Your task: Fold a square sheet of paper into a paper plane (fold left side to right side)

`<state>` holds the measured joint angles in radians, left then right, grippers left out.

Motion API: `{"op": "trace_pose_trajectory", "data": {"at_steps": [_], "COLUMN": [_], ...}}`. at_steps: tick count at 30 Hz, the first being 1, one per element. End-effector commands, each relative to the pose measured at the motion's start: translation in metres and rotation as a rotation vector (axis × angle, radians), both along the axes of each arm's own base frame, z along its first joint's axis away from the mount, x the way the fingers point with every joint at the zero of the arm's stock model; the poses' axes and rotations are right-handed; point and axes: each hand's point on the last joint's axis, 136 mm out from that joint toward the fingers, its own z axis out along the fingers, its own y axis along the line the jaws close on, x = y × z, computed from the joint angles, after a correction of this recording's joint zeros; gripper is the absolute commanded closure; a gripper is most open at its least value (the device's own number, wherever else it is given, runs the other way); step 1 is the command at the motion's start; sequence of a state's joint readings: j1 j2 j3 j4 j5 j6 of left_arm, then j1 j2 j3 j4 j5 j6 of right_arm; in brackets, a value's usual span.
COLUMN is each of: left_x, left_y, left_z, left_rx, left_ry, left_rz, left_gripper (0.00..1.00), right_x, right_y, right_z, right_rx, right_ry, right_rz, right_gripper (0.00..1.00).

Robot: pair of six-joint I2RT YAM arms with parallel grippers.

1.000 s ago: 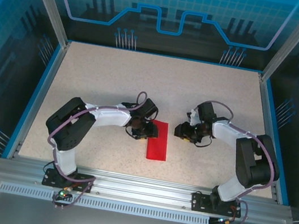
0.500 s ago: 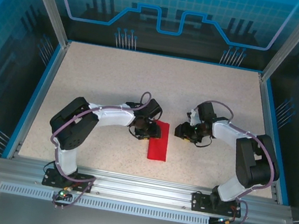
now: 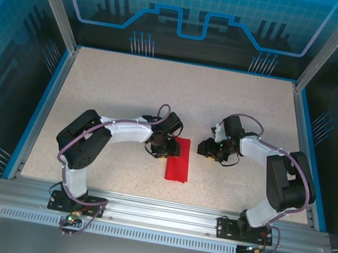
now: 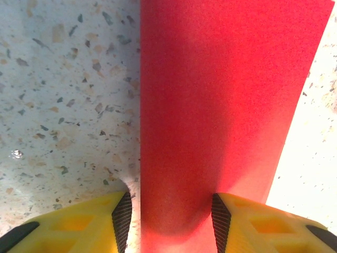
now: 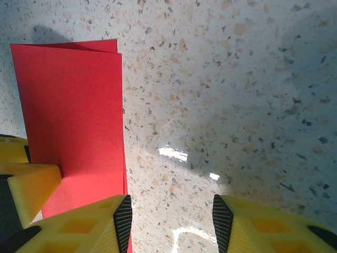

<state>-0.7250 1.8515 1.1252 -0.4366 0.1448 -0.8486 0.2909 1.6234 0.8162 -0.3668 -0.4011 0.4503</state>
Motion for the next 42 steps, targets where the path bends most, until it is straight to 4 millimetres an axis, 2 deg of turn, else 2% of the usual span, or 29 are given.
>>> {"op": "trace_pose_trajectory", "data": {"at_steps": [1,12,42], "left_x": [0.002,0.006,0.004], "left_y": [0.001,0.003,0.003], "left_z": [-0.006,-0.002,-0.013], "left_rx": [0.032,0.036,0.051], "left_ry": [0.007,-0.006,0.025], "left_rz": [0.033,0.060,0.072], "left_gripper": [0.51,0.50,0.49], "right_x": [-0.007,-0.008,-0.013], "right_y": [-0.002,-0.001,0.009], "right_z": [-0.005,-0.005,0.002], "right_rx": [0.007,0.016,0.063], "right_ry": [0.033,0.035,0.032], "right_rz": [0.007,0.008,0.028], "right_gripper": [0.53,0.53,0.54]}}
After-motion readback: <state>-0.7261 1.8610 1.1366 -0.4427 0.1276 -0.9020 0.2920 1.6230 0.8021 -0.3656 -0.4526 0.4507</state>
